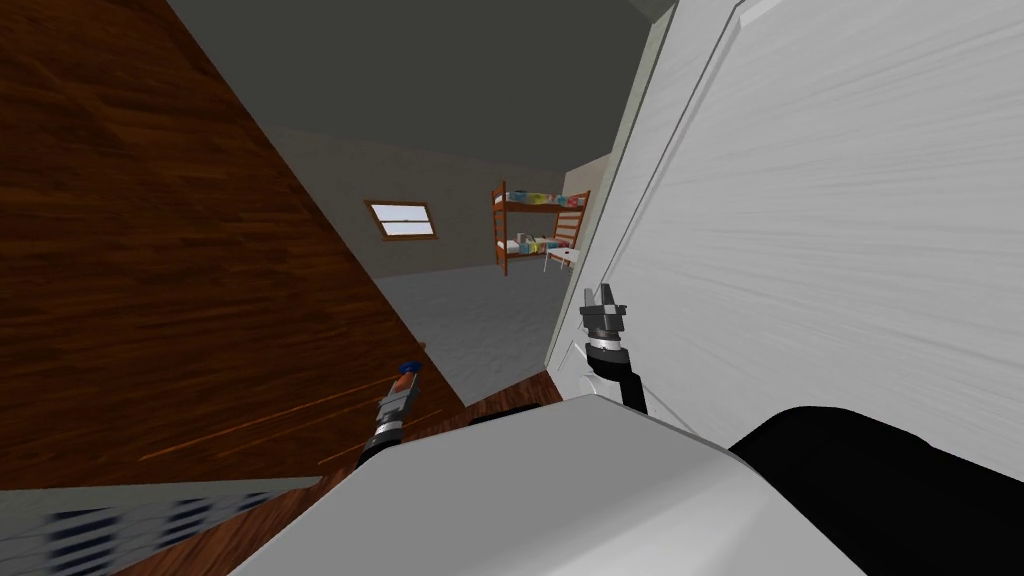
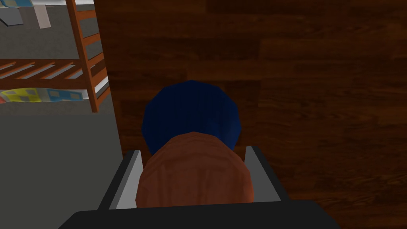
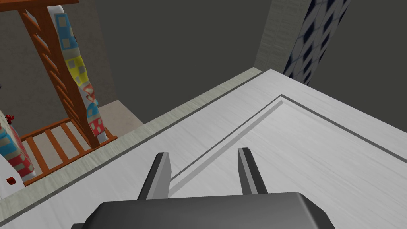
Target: Pull the door open
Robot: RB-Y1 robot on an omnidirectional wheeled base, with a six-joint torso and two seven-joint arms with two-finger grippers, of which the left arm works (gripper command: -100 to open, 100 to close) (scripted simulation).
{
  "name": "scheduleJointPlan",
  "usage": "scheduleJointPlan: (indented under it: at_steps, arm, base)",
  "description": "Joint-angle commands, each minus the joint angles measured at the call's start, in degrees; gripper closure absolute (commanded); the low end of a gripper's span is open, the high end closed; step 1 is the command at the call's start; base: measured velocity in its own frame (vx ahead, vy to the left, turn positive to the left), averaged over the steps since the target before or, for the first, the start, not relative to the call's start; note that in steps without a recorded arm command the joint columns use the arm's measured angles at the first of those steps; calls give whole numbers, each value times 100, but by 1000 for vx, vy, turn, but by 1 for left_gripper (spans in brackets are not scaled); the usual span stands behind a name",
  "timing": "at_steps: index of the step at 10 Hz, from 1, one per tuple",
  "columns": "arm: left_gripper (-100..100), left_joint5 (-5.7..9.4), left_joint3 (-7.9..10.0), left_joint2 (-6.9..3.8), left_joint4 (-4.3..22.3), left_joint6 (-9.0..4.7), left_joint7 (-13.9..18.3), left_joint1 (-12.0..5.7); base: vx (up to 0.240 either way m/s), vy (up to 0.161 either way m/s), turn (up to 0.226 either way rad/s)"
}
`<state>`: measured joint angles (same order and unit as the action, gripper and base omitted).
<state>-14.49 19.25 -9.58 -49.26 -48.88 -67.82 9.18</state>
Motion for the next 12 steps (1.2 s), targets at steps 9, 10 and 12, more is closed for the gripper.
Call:
scheduleJointPlan:
  at_steps: [9, 10, 12]
  arm:
    - [100, 303, -147, -31, 24, 6, 936, -32]
    - [100, 365, -177, -38, 28, 7, 1114, -40]
    - [100, 491, -237, -52, 35, 8, 1435, -57]
  base:
    - [-25, 10, -27]
    - [-40, 10, -37]
    - [-44, 18, -59]
